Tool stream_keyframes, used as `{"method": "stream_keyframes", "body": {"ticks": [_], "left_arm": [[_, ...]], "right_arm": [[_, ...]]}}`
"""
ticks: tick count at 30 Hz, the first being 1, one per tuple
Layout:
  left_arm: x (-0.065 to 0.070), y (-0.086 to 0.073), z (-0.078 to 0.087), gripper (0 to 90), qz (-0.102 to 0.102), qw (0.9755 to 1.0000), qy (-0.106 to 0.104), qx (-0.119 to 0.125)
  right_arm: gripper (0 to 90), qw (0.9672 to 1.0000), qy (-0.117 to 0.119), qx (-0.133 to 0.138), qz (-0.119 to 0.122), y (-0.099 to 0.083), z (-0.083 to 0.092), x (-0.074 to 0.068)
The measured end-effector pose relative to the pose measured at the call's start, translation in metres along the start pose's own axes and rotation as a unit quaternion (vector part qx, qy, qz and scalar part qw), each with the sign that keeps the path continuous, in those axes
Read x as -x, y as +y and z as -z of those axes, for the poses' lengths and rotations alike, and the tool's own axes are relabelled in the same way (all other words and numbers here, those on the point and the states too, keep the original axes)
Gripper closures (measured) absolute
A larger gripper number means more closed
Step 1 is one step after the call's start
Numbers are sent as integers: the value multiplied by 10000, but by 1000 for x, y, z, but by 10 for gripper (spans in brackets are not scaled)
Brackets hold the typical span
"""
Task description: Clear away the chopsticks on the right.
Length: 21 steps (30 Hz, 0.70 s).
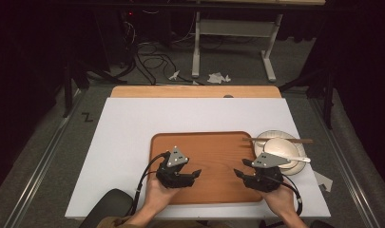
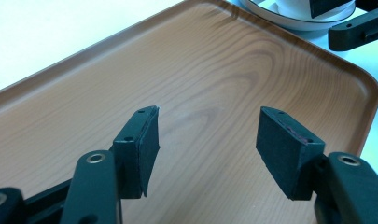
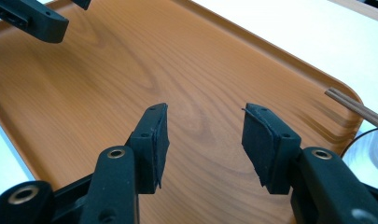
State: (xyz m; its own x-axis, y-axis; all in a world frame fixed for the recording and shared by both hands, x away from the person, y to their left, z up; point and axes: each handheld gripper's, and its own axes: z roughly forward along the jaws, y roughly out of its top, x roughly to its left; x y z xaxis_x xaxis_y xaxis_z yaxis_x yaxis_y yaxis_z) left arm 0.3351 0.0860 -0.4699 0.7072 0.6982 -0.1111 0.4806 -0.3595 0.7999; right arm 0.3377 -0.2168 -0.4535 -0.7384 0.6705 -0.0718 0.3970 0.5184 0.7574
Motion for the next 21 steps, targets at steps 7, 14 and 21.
{"method": "stream_keyframes", "body": {"ticks": [7, 14, 21], "left_arm": [[-3, 1, 4, 392, 16, 10000, 30, 42], [-5, 5, 7, 392, -69, 9999, 105, 56], [-12, 9, 16, 390, -25, 9994, 304, 145]], "right_arm": [[509, 9998, 129, 12, 118, 4, 2, -1], [504, 9993, 223, 240, 162, 11, 15, 0], [510, 9991, 257, 197, 271, 14, 21, 4]]}}
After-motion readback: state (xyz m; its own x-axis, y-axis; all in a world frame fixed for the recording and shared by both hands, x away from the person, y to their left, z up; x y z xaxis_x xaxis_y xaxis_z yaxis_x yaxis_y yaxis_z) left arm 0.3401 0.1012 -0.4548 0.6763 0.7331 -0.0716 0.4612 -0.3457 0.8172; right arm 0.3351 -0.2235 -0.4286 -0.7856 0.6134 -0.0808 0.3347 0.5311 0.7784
